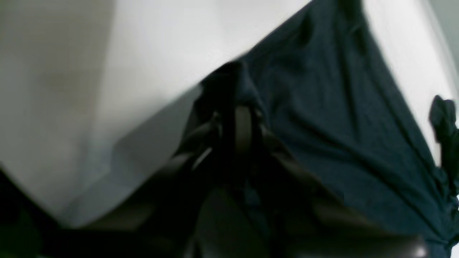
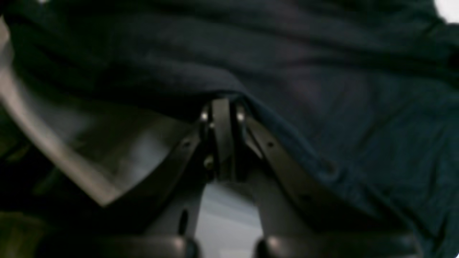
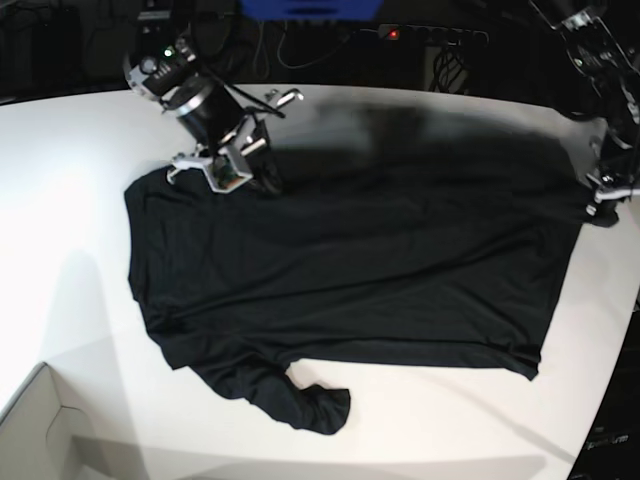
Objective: Layout the t-shirt on the table in an organized manner, then fold the t-shirt properly
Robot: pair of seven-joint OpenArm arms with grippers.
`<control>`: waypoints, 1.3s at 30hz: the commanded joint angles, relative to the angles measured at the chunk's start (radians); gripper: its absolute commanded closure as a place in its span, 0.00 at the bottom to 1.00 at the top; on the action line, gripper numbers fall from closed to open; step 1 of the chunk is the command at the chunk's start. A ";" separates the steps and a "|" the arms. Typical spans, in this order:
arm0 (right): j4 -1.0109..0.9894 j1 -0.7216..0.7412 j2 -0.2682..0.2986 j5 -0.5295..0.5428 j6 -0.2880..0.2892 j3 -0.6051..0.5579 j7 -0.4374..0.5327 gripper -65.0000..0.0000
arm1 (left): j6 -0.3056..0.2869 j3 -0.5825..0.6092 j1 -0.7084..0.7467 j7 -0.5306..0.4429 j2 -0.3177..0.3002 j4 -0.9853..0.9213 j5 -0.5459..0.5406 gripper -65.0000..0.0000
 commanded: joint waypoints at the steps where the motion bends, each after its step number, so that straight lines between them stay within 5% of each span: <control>1: -0.003 -0.014 -0.004 0.010 0.009 -0.002 0.012 1.00 | -0.003 -0.010 -0.003 0.012 -0.022 0.013 -0.003 1.00; 15: -0.026 -0.063 0.065 0.016 0.014 -0.013 0.020 1.00 | -0.003 -0.002 -0.023 0.201 -0.108 0.045 -0.014 1.00; 22: -0.058 0.033 0.027 0.010 0.012 -0.010 0.012 1.00 | 0.000 0.041 -0.119 0.213 -0.116 0.016 0.021 1.00; 27: -0.077 -0.008 0.058 0.011 0.014 -0.016 0.012 1.00 | -0.003 0.119 -0.162 0.351 -0.151 -0.024 0.081 1.00; 39: -0.058 -0.034 0.078 0.014 0.014 -0.011 0.020 1.00 | -0.005 0.114 -0.165 0.331 -0.177 -0.032 0.077 1.00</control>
